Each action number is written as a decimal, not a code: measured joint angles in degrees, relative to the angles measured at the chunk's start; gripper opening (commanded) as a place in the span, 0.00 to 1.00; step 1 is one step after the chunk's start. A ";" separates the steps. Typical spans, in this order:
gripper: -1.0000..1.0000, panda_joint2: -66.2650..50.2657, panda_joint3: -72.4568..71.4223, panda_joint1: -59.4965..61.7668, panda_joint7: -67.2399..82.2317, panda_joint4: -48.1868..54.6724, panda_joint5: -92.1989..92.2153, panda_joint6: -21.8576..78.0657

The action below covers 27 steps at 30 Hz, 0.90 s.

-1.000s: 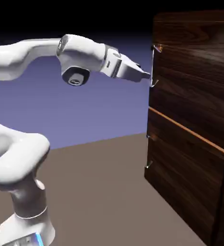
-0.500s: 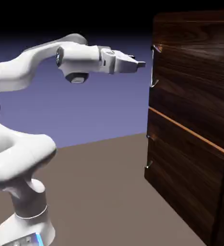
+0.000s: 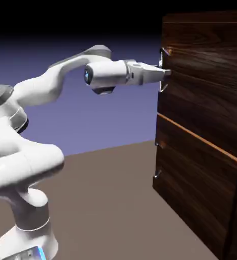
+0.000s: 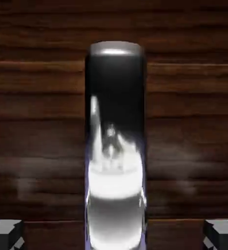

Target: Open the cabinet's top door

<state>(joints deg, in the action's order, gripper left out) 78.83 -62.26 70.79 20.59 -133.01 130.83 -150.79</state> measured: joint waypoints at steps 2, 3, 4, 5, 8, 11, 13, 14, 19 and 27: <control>0.00 0.56 2.61 -3.44 2.55 -4.16 0.59 3.73; 0.00 0.81 4.01 -5.16 3.73 -6.23 0.62 5.61; 0.00 1.06 5.50 -6.90 4.87 -8.31 0.49 7.51; 0.00 1.31 7.08 -8.63 5.96 -10.38 0.19 9.45; 0.00 2.13 12.63 -13.77 8.98 -16.61 -1.89 15.64; 0.00 3.01 18.86 -18.01 11.38 -21.99 -5.41 21.71; 0.00 3.53 23.01 -20.07 12.63 -24.81 -8.21 25.40; 0.00 3.76 25.09 -20.91 13.18 -26.02 -9.68 27.17; 0.00 4.36 35.47 -23.46 15.61 -30.47 -17.73 35.46; 0.00 2.21 52.09 -24.11 19.48 -33.01 -31.84 47.83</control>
<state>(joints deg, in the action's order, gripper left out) 81.03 -10.17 46.68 40.07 -166.01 98.99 -102.97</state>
